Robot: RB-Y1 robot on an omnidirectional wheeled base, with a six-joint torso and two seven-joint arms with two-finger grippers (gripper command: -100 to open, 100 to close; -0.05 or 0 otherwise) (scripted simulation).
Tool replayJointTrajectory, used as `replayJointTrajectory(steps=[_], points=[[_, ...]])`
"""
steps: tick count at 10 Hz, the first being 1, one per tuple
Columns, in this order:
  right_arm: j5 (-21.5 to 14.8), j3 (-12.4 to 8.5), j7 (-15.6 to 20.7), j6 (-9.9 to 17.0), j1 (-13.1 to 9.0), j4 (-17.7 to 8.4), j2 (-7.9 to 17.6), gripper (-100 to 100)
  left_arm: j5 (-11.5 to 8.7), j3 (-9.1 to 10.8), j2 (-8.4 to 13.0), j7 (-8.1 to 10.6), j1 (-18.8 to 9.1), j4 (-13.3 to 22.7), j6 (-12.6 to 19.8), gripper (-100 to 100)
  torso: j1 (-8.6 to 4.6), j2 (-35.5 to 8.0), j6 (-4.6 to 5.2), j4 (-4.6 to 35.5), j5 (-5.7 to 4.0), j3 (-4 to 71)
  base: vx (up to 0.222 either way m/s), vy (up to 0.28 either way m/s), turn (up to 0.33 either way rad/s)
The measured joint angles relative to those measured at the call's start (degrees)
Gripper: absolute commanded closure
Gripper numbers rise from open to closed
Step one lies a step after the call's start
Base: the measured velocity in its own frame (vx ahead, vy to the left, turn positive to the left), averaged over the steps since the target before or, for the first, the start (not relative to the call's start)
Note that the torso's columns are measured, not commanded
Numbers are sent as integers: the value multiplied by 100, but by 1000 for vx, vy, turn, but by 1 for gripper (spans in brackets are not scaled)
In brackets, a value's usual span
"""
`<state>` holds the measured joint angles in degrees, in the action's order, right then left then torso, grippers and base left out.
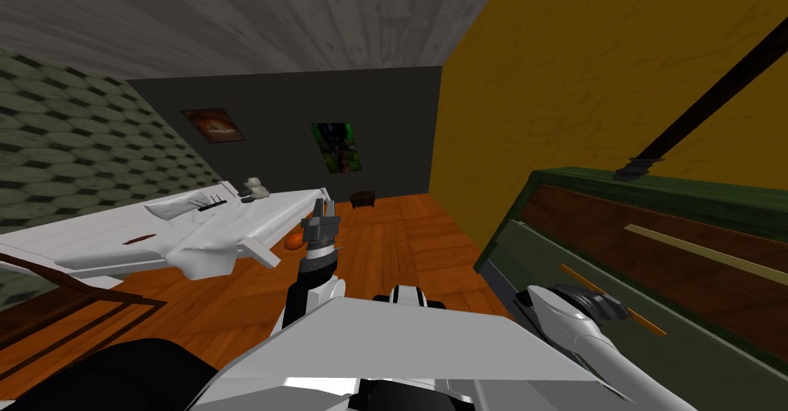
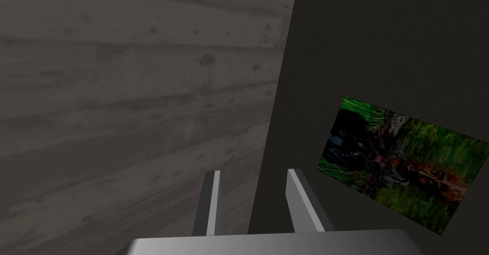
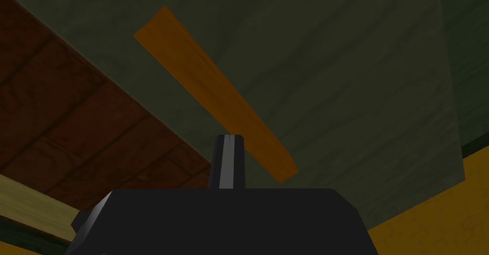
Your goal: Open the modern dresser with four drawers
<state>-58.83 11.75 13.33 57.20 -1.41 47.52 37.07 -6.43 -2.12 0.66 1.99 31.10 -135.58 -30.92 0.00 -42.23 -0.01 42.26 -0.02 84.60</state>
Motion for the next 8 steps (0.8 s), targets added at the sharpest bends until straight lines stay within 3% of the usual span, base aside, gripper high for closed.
replayJointTrajectory(steps=[1,2,5,6,8], points=[[13,-3,28,-2,-8,16,-2,100,0,0,0,0,0,0,0,0,-8,5,1,-1,-1,4,-5,85,-7],[14,-2,33,-2,-9,17,-4,-100,0,1,1,0,1,0,0,0,-37,5,2,-1,-7,4,-82,-20,-48],[-46,28,-28,11,35,40,-3,-100,0,2,2,0,0,1,0,0,-6,-5,-1,4,-2,-5,-68,-45,-16],[-46,28,-28,11,37,39,-2,100,0,2,2,0,0,0,0,0,19,16,-1,-4,7,10,-9,-7,-1],[-42,37,5,1,36,49,-7,100,0,1,1,0,1,0,0,0,52,-11,11,9,22,-5,-13,131,-8]])
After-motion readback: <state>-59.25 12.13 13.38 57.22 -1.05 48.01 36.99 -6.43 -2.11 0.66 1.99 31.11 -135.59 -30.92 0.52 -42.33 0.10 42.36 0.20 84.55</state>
